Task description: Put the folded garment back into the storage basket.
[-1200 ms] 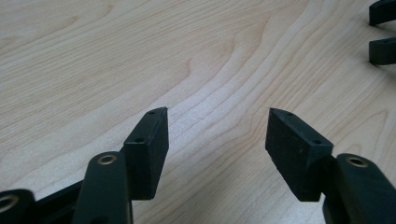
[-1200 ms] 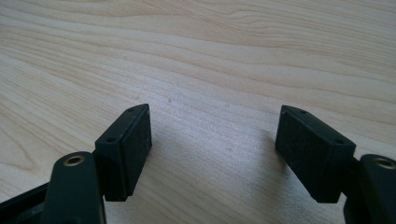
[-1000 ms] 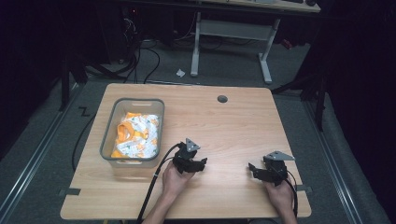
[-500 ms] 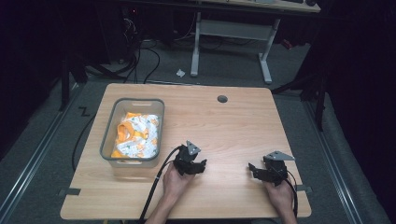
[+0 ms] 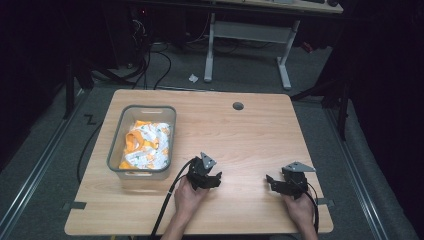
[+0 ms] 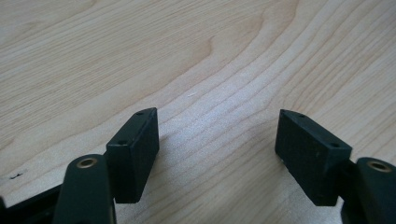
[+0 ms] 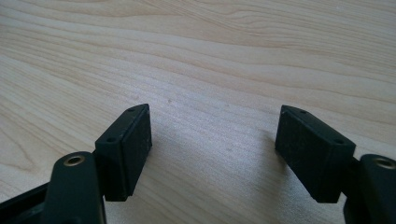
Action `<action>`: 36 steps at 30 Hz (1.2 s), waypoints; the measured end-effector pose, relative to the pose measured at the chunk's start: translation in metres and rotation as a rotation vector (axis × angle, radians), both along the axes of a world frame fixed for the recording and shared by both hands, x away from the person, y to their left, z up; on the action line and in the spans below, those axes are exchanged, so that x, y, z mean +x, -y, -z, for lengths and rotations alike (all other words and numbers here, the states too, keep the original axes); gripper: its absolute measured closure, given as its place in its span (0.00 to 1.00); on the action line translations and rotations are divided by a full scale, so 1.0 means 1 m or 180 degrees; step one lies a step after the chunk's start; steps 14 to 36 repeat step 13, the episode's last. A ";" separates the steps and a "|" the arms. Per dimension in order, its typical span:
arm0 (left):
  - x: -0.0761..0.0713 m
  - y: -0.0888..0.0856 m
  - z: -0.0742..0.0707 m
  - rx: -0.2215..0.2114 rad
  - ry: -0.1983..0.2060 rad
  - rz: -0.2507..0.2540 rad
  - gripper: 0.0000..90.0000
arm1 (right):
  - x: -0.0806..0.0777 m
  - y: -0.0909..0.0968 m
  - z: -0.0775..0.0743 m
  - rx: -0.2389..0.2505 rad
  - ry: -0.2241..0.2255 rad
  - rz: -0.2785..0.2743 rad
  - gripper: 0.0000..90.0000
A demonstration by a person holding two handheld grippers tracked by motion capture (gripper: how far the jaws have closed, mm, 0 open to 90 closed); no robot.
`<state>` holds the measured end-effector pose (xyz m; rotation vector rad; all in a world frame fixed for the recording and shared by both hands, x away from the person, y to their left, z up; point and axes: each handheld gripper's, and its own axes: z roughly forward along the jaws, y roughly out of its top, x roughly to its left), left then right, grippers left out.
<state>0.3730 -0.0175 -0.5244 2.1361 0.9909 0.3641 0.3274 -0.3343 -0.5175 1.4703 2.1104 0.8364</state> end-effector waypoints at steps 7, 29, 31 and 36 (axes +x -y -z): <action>0.000 0.000 0.000 -0.0001 -0.0001 -0.0001 0.34 | 0.000 0.000 0.000 0.0004 -0.0004 0.0008 0.30; 0.000 0.000 0.000 -0.0004 -0.0003 0.0001 0.34 | 0.000 0.000 0.000 0.0002 -0.0002 0.0005 0.30; 0.000 0.000 0.000 -0.0004 -0.0003 0.0001 0.34 | 0.000 0.000 0.000 0.0002 -0.0002 0.0005 0.30; 0.000 0.000 0.000 -0.0004 -0.0003 0.0001 0.34 | 0.000 0.000 0.000 0.0002 -0.0002 0.0005 0.30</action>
